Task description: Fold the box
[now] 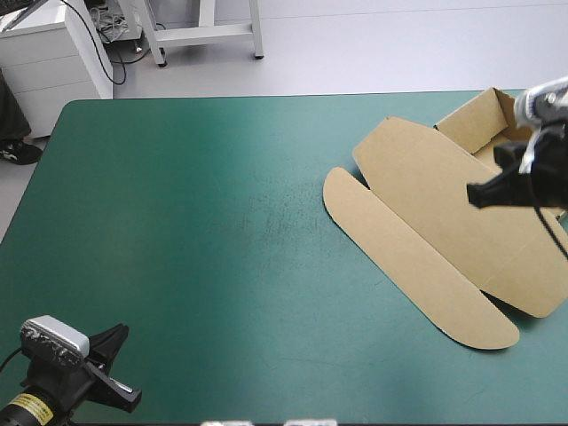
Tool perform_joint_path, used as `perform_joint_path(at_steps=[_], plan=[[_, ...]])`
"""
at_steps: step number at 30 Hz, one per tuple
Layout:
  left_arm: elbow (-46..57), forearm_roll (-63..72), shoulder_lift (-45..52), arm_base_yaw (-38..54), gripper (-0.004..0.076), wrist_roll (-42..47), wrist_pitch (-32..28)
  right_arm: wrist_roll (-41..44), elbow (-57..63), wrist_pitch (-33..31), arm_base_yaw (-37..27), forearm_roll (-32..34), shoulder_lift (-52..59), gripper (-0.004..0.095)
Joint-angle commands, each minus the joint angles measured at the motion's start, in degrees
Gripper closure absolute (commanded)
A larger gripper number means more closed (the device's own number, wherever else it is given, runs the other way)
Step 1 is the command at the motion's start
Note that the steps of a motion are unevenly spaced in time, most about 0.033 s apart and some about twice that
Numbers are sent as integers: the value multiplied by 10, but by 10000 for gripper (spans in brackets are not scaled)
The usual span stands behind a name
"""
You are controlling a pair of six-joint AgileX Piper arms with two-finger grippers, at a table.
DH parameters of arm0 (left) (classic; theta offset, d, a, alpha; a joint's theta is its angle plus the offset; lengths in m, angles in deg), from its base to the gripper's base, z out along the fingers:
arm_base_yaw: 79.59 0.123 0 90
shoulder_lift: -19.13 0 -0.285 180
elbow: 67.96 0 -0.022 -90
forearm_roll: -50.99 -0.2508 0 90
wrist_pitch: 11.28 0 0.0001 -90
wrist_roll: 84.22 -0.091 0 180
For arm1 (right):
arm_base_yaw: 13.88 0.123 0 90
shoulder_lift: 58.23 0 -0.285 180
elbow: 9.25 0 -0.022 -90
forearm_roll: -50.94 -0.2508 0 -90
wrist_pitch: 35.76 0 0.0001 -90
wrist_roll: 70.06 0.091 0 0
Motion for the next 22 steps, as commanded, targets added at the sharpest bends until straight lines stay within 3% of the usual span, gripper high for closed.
perform_joint_path(at_steps=[1, 12, 22], plan=[[-13, 25, -8, -3, 731, 4, -52, 0, 107, 37, 6, 14, 68, 912], [-12, 52, -8, -3, 731, 4, -80, 4, 514, 239, 6, 22, 341, 912], [-2, 61, -8, -3, 731, 4, -83, 26, 635, 270, 6, 21, 504, 912]])
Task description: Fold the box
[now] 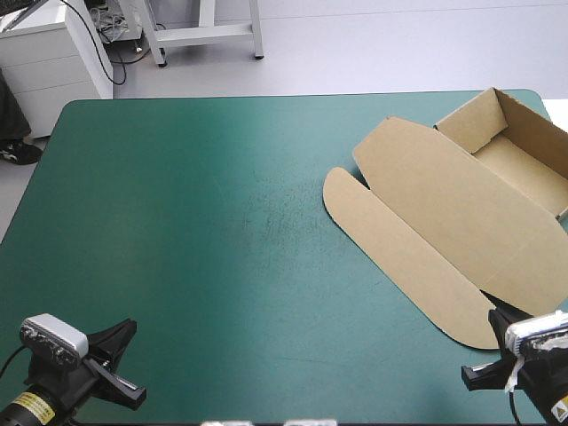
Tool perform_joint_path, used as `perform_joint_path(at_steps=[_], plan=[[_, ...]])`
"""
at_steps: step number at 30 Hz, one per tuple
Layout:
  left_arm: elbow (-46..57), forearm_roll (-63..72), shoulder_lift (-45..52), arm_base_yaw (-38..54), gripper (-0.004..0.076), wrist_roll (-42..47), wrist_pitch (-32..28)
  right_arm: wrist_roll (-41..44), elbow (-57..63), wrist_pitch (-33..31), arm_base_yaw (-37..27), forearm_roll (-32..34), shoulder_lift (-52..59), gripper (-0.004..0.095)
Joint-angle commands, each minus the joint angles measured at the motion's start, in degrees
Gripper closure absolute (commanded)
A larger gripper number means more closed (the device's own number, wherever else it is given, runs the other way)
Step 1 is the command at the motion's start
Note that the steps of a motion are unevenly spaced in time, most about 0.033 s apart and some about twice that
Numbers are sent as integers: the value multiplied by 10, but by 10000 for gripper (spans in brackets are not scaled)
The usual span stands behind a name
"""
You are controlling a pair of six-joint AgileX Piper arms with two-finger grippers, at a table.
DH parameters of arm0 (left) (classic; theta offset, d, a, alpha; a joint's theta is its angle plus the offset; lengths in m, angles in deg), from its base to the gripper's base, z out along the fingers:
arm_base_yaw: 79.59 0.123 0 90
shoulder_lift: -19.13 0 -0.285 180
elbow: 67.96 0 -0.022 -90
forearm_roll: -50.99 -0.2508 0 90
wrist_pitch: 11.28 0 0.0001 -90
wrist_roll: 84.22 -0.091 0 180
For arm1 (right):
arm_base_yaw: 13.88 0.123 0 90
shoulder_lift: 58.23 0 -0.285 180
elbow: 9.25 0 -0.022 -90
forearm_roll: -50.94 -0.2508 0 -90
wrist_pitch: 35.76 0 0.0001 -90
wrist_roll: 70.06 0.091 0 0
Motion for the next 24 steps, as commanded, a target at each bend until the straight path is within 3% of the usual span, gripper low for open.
perform_joint_path(at_steps=[1, 8, 15, 24], plan=[[2, 21, -8, -3, 731, 4, -47, 3, 2, 48, 1, 0, 24, 912], [48, 58, -8, -3, 731, 4, -85, 3, 40, 43, 1, -7, 38, 913], [48, 61, -8, -3, 731, -3, -85, -5, 63, 58, 1, -49, 39, 913], [48, 60, -8, -3, 731, -3, -85, -3, 63, 59, 1, -51, 39, 913]])
